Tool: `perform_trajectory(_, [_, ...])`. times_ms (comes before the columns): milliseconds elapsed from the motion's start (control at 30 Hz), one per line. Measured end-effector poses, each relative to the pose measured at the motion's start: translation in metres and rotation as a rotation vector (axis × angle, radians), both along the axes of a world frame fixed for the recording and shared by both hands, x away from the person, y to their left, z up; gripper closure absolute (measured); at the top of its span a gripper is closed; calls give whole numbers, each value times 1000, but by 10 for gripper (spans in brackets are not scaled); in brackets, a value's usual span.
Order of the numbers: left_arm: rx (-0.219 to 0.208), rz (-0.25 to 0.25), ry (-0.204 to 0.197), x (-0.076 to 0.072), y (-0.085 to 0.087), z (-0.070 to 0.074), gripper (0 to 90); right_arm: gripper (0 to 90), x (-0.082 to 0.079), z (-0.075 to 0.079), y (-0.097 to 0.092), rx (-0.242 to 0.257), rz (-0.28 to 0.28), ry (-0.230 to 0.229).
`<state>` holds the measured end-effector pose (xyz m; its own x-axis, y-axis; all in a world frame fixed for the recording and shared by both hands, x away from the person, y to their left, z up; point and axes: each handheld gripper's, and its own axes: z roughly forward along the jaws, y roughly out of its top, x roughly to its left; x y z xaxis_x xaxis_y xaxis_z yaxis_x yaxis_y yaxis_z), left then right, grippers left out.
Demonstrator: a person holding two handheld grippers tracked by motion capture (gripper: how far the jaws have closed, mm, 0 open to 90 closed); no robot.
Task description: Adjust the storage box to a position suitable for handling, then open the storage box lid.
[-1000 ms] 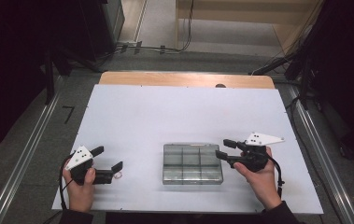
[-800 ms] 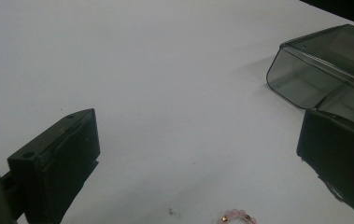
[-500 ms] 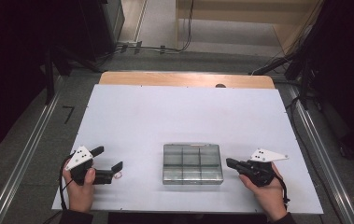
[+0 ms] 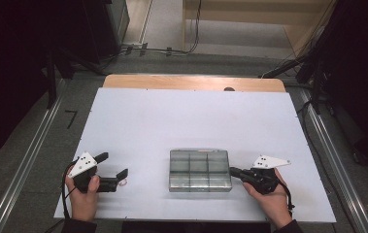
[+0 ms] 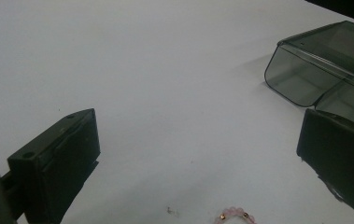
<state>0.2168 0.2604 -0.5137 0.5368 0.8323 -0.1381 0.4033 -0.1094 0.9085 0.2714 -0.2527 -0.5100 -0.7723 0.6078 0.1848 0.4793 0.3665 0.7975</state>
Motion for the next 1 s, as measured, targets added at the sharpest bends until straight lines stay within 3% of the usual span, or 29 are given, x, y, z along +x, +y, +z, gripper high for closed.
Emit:
perform_trajectory(133, [2, 1, 1, 0, 0, 0, 0, 885, -1, 0, 2, 9, 23, -5])
perform_trajectory(667, [-12, 2, -6, 0, 1, 1, 0, 882, -3, 2, 7, -5, 25, -44])
perform_trajectory(733, [-12, 24, -7, 1, 4, 2, 0, 882, -3, 5, 4, -5, 14, -56])
perform_trajectory(1000, [4, 34, -32, -5, 4, 14, 39, 882, -7, 14, -17, 26, 22, -44])
